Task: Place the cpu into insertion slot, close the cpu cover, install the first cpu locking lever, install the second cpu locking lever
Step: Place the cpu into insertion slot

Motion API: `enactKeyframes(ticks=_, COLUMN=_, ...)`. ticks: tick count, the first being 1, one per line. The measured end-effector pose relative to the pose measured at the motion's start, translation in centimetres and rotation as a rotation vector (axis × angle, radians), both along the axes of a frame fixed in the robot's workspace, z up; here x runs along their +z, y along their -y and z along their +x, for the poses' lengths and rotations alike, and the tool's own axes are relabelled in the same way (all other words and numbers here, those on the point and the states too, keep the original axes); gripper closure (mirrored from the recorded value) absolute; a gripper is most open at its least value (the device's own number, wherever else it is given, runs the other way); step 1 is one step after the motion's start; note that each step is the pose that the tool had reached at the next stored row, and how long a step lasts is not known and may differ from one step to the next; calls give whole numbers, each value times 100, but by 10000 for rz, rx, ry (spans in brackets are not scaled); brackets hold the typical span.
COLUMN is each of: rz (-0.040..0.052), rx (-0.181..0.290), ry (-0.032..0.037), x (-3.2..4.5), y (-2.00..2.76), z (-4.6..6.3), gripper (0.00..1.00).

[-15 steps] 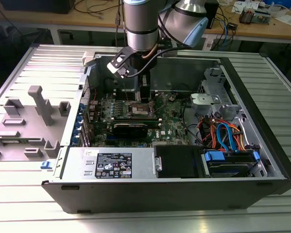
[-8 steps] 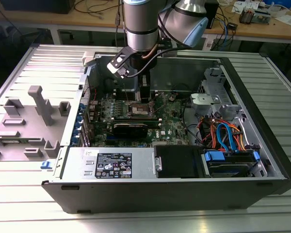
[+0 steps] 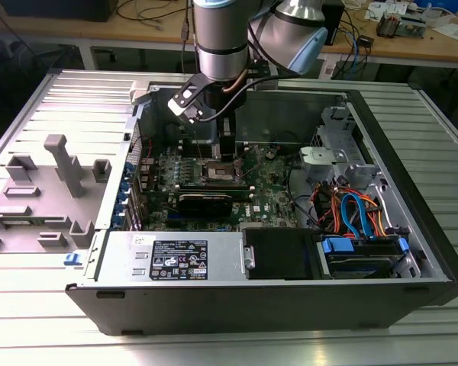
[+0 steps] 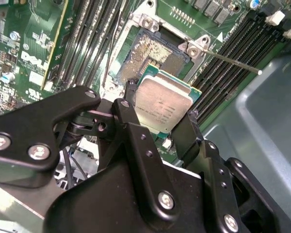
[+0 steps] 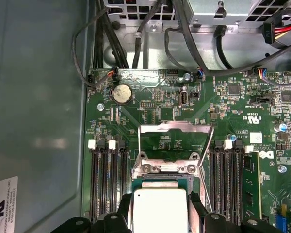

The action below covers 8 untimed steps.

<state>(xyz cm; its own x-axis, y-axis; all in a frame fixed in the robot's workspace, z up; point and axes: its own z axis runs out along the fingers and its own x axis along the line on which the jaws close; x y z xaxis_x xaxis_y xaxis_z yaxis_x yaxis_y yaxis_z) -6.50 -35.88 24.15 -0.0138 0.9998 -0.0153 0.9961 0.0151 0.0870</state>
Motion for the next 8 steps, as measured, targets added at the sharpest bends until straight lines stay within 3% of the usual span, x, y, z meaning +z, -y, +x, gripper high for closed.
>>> enactKeyframes(ticks=8, rz=2, rx=-1, ry=1, x=-20, y=17, z=-6, gripper=46)
